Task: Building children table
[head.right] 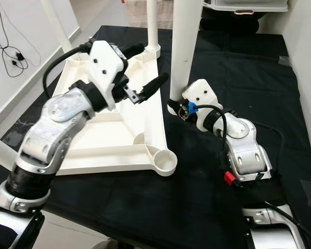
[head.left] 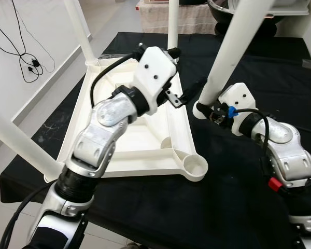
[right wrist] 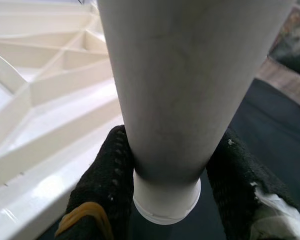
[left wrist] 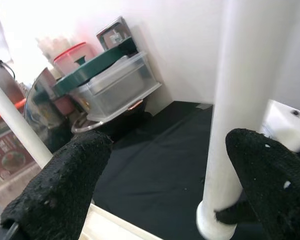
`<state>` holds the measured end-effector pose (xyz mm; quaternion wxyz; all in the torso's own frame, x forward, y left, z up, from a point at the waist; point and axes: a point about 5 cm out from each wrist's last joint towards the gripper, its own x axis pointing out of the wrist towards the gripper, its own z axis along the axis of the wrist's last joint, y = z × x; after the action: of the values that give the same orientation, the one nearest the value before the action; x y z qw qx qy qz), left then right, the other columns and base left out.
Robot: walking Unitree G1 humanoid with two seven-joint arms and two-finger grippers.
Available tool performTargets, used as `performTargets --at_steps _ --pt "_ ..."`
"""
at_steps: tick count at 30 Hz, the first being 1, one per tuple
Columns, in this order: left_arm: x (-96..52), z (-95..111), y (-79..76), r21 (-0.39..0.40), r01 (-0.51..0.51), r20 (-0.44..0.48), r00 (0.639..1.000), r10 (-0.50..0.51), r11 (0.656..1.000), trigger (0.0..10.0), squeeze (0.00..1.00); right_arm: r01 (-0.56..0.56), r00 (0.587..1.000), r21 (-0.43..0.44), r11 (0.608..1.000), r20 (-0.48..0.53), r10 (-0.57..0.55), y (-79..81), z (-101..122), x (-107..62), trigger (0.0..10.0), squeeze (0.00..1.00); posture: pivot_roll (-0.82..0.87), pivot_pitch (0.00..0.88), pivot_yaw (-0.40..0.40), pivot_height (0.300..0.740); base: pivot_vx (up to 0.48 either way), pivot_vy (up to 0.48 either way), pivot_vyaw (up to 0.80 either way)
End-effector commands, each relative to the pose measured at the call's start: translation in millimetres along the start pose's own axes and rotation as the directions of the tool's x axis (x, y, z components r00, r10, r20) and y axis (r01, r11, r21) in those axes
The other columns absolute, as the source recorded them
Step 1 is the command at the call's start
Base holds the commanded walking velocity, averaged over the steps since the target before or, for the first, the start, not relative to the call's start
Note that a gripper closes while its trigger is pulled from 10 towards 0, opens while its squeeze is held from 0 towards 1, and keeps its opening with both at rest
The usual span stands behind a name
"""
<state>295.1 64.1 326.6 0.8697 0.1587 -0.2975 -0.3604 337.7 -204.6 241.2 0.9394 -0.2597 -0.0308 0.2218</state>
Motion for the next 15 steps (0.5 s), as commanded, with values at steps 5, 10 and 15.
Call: performTargets --at_steps 5,10,15 --pt "-1.2 10.1 -5.2 0.011 0.061 0.041 0.997 -0.062 0.998 10.0 0.00 0.013 1.000 -0.024 1.000 -0.004 -0.013 -3.2 7.3 5.7 10.0 0.00 -0.07 0.175 0.056 0.740 0.000 0.000 0.00" --pt "1.0 15.5 -12.7 0.000 0.118 0.079 0.990 -0.118 0.993 10.0 0.00 -0.001 1.000 -0.017 1.000 0.010 0.001 1.2 12.6 10.0 10.0 0.00 -0.07 0.173 0.056 0.740 0.000 0.000 0.00" --pt "3.7 23.2 -18.4 -0.032 0.169 0.135 0.977 -0.163 0.985 10.0 0.00 -0.024 0.999 -0.010 1.000 0.032 0.024 8.0 17.5 14.6 10.0 0.00 -0.07 0.166 0.055 0.740 0.000 0.000 0.00"
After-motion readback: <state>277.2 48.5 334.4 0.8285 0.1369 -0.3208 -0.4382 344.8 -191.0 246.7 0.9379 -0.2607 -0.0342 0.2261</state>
